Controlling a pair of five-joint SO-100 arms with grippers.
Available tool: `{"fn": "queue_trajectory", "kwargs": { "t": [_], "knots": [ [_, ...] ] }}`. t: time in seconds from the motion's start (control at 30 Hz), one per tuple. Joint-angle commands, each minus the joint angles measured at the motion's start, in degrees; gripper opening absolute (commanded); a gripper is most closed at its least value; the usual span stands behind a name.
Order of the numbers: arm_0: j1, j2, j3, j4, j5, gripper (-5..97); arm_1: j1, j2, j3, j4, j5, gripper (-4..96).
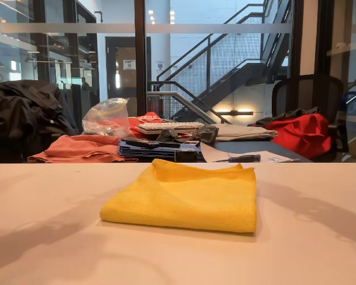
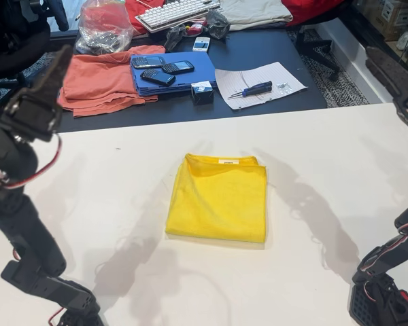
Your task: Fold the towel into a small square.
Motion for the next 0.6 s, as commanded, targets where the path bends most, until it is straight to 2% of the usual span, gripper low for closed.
{"fn": "queue_trajectory", "kwargs": {
  "t": [0.0, 0.57],
  "knots": [
    [-1.14, 0.18, -0.26, -0.44, -0.09, 23, -0.09, 0.97, -0.18, -0.35, 0.00, 10.8],
    [-1.23, 0.26, 0.00, -0.44, -0.09, 23, -0.09, 0.62, 0.26, 0.18, 0.00, 10.8]
  ]
}}
